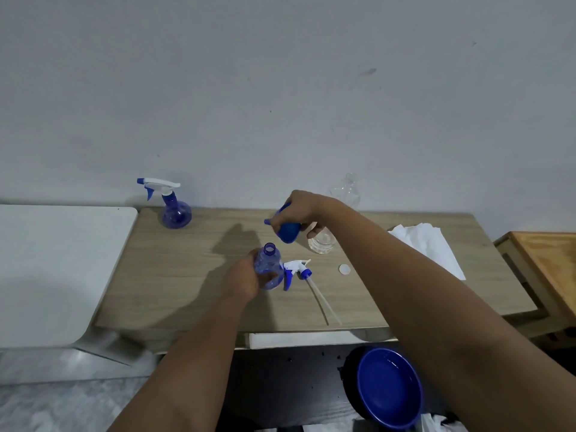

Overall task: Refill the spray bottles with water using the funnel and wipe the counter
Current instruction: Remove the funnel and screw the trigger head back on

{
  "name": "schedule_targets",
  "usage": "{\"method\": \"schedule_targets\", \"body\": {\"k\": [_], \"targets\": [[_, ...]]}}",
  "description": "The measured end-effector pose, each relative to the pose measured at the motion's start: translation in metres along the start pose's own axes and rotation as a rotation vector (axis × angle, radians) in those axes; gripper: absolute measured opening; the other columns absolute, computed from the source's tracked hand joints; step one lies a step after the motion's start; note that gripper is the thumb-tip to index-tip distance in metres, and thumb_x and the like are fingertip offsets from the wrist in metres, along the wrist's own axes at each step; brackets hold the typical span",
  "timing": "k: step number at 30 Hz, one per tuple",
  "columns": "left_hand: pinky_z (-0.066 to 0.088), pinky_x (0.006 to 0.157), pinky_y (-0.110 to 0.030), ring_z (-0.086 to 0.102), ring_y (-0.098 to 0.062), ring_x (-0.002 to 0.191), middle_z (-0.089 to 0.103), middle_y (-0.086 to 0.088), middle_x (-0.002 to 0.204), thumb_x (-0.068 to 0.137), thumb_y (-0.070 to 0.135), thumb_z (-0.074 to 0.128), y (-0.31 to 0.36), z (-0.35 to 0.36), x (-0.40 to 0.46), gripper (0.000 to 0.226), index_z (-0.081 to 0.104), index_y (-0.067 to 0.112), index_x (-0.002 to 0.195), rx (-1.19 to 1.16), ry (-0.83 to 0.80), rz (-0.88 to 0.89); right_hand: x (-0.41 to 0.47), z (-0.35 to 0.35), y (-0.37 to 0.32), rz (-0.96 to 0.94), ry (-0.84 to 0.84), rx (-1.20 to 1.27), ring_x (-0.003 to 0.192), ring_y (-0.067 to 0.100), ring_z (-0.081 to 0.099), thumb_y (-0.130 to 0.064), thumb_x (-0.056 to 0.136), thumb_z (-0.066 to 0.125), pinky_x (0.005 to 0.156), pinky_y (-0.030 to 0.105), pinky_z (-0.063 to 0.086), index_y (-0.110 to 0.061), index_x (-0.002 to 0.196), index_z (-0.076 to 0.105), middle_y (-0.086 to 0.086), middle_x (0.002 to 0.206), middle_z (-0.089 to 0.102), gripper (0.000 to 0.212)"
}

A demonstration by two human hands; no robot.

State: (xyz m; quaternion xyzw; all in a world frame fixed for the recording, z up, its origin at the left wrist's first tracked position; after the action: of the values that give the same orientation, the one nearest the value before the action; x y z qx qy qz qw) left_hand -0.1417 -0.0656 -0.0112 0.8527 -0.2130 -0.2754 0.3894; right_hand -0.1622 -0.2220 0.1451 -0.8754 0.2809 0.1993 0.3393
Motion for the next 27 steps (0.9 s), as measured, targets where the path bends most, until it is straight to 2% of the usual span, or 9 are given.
{"method": "schedule_targets", "body": {"k": [4, 6, 8, 11, 13, 17, 21, 25, 27], "targets": [[0.053, 0.093, -0.043, 0.067, -0.025, 0.103, 0.071, -0.001, 0.116, 0.080, 0.038, 0.080, -0.006, -0.002, 0.000, 0.063, 0.052, 0.026, 0.136, 0.008, 0.037, -0.019, 0.020, 0.008, 0.036, 0.014, 0.094, 0.409, 0.099, 0.026, 0.064, -0.027, 0.069, 0.090, 0.073, 0.039, 0.055, -0.017, 0.118, 0.056, 0.009, 0.116, 0.061, 0.061], [0.054, 0.092, -0.044, 0.067, -0.024, 0.102, 0.072, 0.000, 0.113, 0.077, 0.040, 0.081, -0.008, -0.004, 0.002, 0.064, 0.054, 0.029, 0.134, -0.017, 0.036, 0.001, 0.030, 0.023, 0.054, 0.030, 0.109, 0.614, 0.105, 0.024, 0.061, -0.015, 0.072, 0.088, 0.077, 0.038, 0.057, -0.022, 0.140, 0.042, 0.005, 0.121, 0.053, 0.082], [0.054, 0.092, -0.045, 0.067, -0.021, 0.103, 0.071, 0.003, 0.114, 0.076, 0.042, 0.082, -0.011, -0.005, 0.003, 0.066, 0.054, 0.030, 0.134, -0.026, 0.024, 0.027, 0.043, 0.038, 0.068, 0.040, 0.137, 0.694, 0.096, 0.021, 0.061, -0.007, 0.074, 0.085, 0.077, 0.037, 0.058, -0.021, 0.153, 0.035, 0.004, 0.121, 0.050, 0.095], [0.052, 0.094, -0.047, 0.067, -0.022, 0.105, 0.071, 0.001, 0.117, 0.075, 0.038, 0.084, -0.013, -0.007, 0.006, 0.067, 0.055, 0.025, 0.134, -0.049, -0.009, 0.065, 0.064, 0.057, 0.083, 0.053, 0.188, 0.655, 0.083, 0.019, 0.060, -0.001, 0.073, 0.084, 0.076, 0.039, 0.060, -0.010, 0.151, 0.046, 0.010, 0.125, 0.052, 0.087], [0.052, 0.095, -0.048, 0.067, -0.022, 0.106, 0.070, 0.000, 0.117, 0.075, 0.036, 0.085, -0.015, -0.010, 0.009, 0.068, 0.055, 0.023, 0.135, -0.045, -0.009, 0.078, 0.079, 0.069, 0.089, 0.038, 0.217, 0.586, 0.088, 0.021, 0.062, -0.004, 0.071, 0.088, 0.080, 0.040, 0.061, -0.007, 0.143, 0.054, 0.010, 0.122, 0.057, 0.080], [0.052, 0.089, -0.027, 0.065, -0.008, 0.103, 0.070, 0.009, 0.113, 0.074, 0.041, 0.084, -0.018, -0.016, 0.010, 0.065, 0.057, 0.031, 0.133, 0.021, 0.050, 0.097, 0.104, 0.093, 0.095, -0.009, 0.258, 0.477, 0.106, 0.022, 0.063, -0.018, 0.069, 0.095, 0.088, 0.030, 0.053, -0.010, 0.140, 0.057, 0.006, 0.125, 0.061, 0.080], [0.051, 0.093, -0.035, 0.064, -0.011, 0.107, 0.068, 0.008, 0.118, 0.076, 0.039, 0.083, -0.018, -0.013, 0.009, 0.067, 0.055, 0.032, 0.136, 0.021, 0.060, 0.110, 0.112, 0.106, 0.110, 0.016, 0.328, 0.469, 0.119, 0.032, 0.060, -0.020, 0.069, 0.094, 0.103, 0.047, 0.054, -0.019, 0.143, 0.053, 0.013, 0.135, 0.053, 0.084], [0.043, 0.076, -0.009, 0.060, 0.007, 0.093, 0.066, 0.020, 0.107, 0.076, 0.044, 0.081, -0.022, -0.013, 0.011, 0.063, 0.053, 0.044, 0.132, 0.052, 0.078, 0.110, 0.113, 0.113, 0.121, 0.009, 0.371, 0.372, 0.124, 0.033, 0.051, -0.028, 0.072, 0.090, 0.106, 0.049, 0.048, -0.026, 0.142, 0.048, 0.011, 0.137, 0.050, 0.081], [0.039, 0.073, -0.005, 0.060, 0.011, 0.093, 0.066, 0.024, 0.102, 0.075, 0.043, 0.081, -0.023, -0.013, 0.012, 0.062, 0.052, 0.046, 0.130, 0.030, 0.074, 0.103, 0.115, 0.117, 0.123, 0.014, 0.362, 0.296, 0.127, 0.035, 0.050, -0.033, 0.074, 0.087, 0.104, 0.051, 0.049, -0.025, 0.144, 0.044, 0.011, 0.140, 0.051, 0.082]]}}
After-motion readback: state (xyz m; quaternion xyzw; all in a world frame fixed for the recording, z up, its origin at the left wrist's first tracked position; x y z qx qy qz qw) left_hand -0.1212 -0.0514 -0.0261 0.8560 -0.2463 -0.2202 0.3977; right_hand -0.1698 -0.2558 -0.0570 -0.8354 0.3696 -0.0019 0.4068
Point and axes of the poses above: each hand's wrist, its own x-axis towards the middle knuckle, its own z-axis out of the palm, y = z × x, the point moved 7 cm from there along x, towards the middle knuckle
